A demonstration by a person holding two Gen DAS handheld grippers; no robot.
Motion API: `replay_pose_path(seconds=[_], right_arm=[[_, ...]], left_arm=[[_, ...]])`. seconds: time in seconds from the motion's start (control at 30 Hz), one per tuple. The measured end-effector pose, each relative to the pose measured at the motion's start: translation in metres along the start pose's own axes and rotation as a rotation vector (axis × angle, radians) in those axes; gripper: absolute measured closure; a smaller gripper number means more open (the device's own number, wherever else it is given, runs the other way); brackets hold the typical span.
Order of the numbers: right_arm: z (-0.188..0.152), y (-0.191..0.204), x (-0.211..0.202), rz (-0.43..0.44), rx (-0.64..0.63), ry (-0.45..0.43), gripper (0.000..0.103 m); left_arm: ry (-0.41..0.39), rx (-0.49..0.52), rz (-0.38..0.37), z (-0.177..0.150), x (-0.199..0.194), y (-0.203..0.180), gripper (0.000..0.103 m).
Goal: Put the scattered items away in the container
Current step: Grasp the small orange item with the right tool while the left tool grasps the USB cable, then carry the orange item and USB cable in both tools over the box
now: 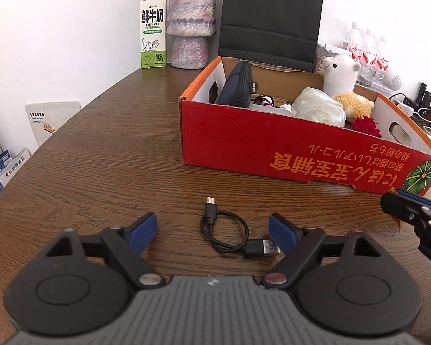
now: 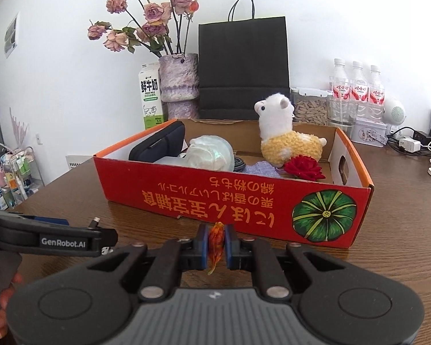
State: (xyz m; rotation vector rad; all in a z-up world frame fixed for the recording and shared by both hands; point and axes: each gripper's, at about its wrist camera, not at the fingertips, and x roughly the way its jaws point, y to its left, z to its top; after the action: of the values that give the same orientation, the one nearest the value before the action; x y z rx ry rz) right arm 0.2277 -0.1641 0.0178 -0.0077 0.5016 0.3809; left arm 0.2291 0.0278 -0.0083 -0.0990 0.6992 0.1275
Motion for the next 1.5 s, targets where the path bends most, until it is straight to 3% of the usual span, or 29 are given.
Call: replay_pose_path(seconds=[0.07, 0.13, 0.47, 0.83, 1.17, 1.5], right_arm=[[0.000, -0.001, -0.001, 0.002, 0.004, 0.003, 0.092], [0.000, -0.002, 0.000, 0.003, 0.011, 0.005, 0.092], [-0.002, -0.007, -0.001, 0.017, 0.030, 0.014, 0.092], [-0.003, -0.011, -0.008, 0.032, 0.039, -0.015, 0.092], [0.003, -0.007, -0.022, 0.029, 0.012, -0.102, 0.092], [0.061, -0.019, -0.006, 0.002, -0.001, -0.196, 0.092]], left_arm=[[0.002, -0.010, -0.005, 0.002, -0.001, 0.000, 0.039], [0.011, 0.009, 0.011, 0.004, -0.002, -0.004, 0.067], [0.011, 0.005, -0.007, 0.001, -0.008, -0.007, 0.074], [-0.069, -0.015, -0.027, -0.002, -0.025, -0.007, 0.074], [-0.223, -0.025, -0.088, 0.005, -0.052, -0.007, 0.075], [-0.390, -0.046, -0.172, 0.053, -0.051, -0.023, 0.075]])
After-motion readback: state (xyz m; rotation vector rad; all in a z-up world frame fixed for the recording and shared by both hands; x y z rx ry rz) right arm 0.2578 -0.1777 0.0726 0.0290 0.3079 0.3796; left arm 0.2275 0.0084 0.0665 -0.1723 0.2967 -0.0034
